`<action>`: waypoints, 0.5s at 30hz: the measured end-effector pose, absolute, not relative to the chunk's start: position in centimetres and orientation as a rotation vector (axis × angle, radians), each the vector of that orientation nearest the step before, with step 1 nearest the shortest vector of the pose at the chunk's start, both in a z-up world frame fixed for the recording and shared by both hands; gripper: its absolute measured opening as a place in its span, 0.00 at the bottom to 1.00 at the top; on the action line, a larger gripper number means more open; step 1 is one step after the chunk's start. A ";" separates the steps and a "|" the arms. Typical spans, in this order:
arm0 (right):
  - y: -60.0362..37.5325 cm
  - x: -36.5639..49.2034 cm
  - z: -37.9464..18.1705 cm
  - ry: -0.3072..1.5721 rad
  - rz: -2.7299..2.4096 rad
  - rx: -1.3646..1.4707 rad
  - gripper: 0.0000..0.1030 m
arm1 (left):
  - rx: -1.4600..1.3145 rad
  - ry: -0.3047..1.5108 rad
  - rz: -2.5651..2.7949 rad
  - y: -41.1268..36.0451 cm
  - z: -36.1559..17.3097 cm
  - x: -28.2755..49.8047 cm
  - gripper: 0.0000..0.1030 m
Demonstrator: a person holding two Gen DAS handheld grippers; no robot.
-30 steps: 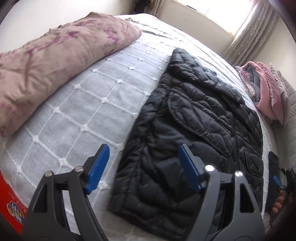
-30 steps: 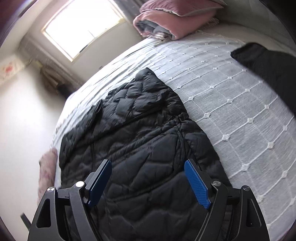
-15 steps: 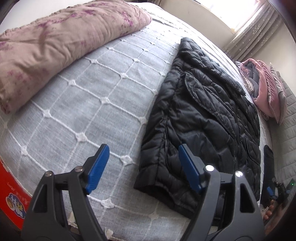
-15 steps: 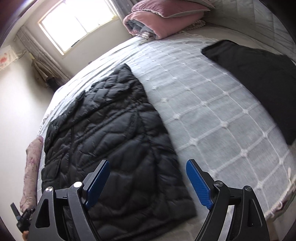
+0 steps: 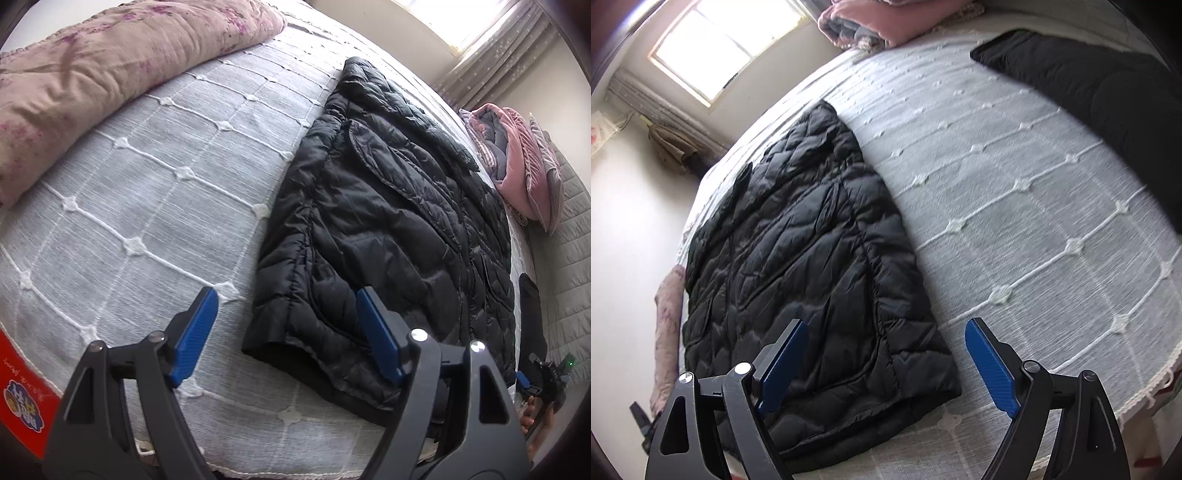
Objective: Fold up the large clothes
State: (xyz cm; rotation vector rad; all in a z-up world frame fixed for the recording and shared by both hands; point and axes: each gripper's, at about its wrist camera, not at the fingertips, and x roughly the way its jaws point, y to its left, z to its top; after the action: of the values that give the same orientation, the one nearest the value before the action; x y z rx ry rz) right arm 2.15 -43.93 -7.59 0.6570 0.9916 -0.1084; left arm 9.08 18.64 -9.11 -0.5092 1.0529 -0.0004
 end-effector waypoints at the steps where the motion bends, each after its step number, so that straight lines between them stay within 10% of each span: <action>1: -44.0 2.2 -7.9 1.002 -0.109 0.664 0.85 | -0.514 1.056 -0.005 18.5 -9.2 9.1 0.75; 15: -43.0 2.7 -10.2 1.091 -0.096 0.645 0.85 | -0.549 1.100 -0.053 17.3 -10.2 9.0 0.75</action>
State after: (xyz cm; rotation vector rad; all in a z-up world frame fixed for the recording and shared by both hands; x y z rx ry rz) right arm 2.71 -42.97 -10.24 0.6450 1.0909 -0.0962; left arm 8.98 17.29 -10.23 -0.5489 1.0996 -0.0529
